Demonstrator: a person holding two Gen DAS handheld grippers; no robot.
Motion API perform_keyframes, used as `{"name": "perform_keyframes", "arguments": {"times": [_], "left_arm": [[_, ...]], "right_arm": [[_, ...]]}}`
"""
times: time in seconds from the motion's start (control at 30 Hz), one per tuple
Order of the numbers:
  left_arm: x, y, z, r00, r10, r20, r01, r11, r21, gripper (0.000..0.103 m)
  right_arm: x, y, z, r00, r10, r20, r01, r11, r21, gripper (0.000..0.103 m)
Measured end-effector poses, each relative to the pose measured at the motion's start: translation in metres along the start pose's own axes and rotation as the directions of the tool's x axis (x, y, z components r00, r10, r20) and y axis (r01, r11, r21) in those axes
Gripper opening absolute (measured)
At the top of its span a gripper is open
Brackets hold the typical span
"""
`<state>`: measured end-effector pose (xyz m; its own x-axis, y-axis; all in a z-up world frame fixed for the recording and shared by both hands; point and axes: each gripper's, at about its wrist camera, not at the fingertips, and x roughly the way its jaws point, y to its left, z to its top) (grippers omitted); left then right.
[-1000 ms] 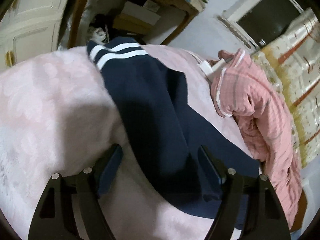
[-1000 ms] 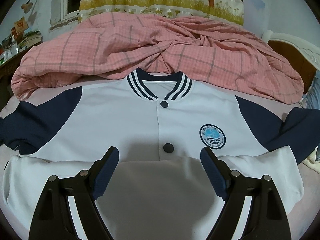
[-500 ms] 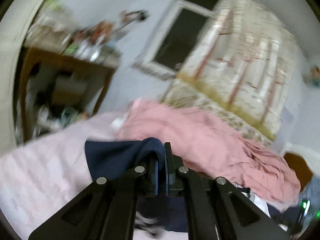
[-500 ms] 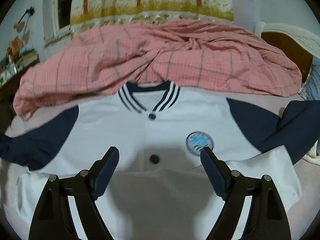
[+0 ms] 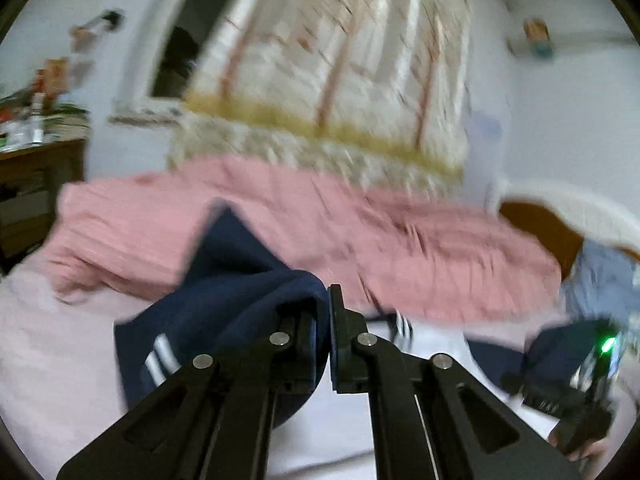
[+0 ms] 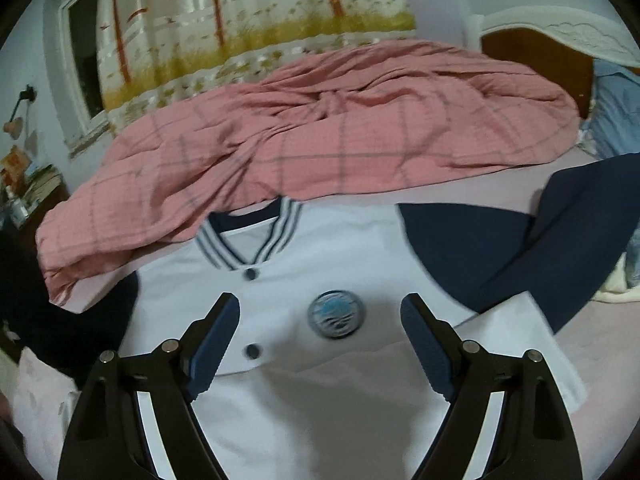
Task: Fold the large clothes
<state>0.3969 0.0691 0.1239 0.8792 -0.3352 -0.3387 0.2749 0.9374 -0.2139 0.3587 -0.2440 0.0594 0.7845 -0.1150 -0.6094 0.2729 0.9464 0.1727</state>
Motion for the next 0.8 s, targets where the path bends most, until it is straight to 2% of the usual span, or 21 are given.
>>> {"name": "perform_keyframes", "arguments": {"times": [0.1, 0.13, 0.17, 0.2, 0.23, 0.27, 0.3, 0.33, 0.4, 0.5, 0.57, 0.63, 0.7, 0.73, 0.8], "left_arm": [[0.037, -0.038, -0.03, 0.993, -0.028, -0.113, 0.035, 0.998, 0.06, 0.006], [0.046, -0.048, -0.04, 0.99, -0.012, -0.143, 0.024, 0.996, 0.081, 0.007], [0.055, -0.055, -0.051, 0.983, 0.014, -0.181, 0.005, 0.994, 0.108, 0.012], [0.059, -0.058, -0.062, 0.977, 0.022, -0.211, 0.004, 0.993, 0.122, 0.028], [0.063, -0.058, -0.071, 0.969, 0.022, -0.245, 0.012, 0.991, 0.133, 0.037], [0.061, -0.056, -0.078, 0.966, 0.024, -0.257, 0.012, 0.99, 0.137, 0.052], [0.054, -0.056, -0.085, 0.967, 0.027, -0.253, 0.009, 0.99, 0.139, 0.06], [0.044, -0.054, -0.087, 0.968, 0.013, -0.249, 0.022, 0.99, 0.136, 0.064], [0.022, -0.049, -0.081, 0.97, -0.037, -0.242, 0.065, 0.992, 0.112, 0.086], [-0.014, -0.033, -0.064, 0.977, -0.065, -0.202, 0.077, 0.995, 0.056, 0.089], [-0.038, -0.019, -0.051, 0.985, -0.053, -0.161, 0.056, 0.998, 0.013, 0.093], [-0.057, 0.0, -0.042, 0.994, 0.031, -0.1, -0.033, 0.999, -0.018, 0.094], [-0.064, 0.019, -0.041, 0.991, 0.13, -0.04, -0.13, 0.991, -0.016, 0.095], [-0.061, 0.033, -0.043, 0.986, 0.162, -0.04, -0.163, 0.986, -0.032, 0.095], [-0.045, 0.065, -0.05, 0.973, 0.215, -0.089, -0.223, 0.97, -0.095, 0.095]], "right_arm": [[0.005, -0.013, 0.003, 0.999, -0.036, -0.004, 0.036, 0.999, 0.011, 0.085], [0.008, -0.018, 0.004, 0.999, -0.041, -0.011, 0.042, 0.999, 0.018, 0.085], [0.009, -0.021, 0.005, 0.999, -0.039, -0.017, 0.039, 0.999, 0.02, 0.085], [0.01, -0.026, 0.006, 0.999, -0.032, -0.025, 0.033, 0.999, 0.028, 0.085], [0.009, -0.03, 0.007, 1.0, -0.02, -0.024, 0.021, 0.999, 0.045, 0.085], [0.008, -0.033, 0.007, 1.0, -0.007, -0.018, 0.008, 0.998, 0.063, 0.085], [0.009, -0.035, 0.008, 1.0, -0.001, -0.019, 0.003, 0.997, 0.074, 0.085], [0.01, -0.035, 0.008, 1.0, 0.003, -0.023, -0.001, 0.997, 0.077, 0.085], [0.012, -0.03, 0.007, 1.0, 0.016, -0.025, -0.015, 0.998, 0.055, 0.085], [0.011, -0.017, 0.005, 1.0, 0.012, -0.019, -0.011, 1.0, 0.013, 0.085], [0.008, -0.007, 0.002, 1.0, 0.029, -0.006, -0.029, 0.999, -0.018, 0.085], [0.003, 0.005, 0.0, 0.999, 0.05, 0.009, -0.05, 0.997, -0.051, 0.085], [-0.003, 0.021, -0.004, 0.994, 0.104, 0.031, -0.1, 0.989, -0.108, 0.085], [-0.004, 0.03, -0.008, 0.99, 0.136, 0.032, -0.13, 0.982, -0.139, 0.085], [-0.003, 0.056, -0.019, 0.97, 0.241, -0.008, -0.237, 0.945, -0.226, 0.085]]}}
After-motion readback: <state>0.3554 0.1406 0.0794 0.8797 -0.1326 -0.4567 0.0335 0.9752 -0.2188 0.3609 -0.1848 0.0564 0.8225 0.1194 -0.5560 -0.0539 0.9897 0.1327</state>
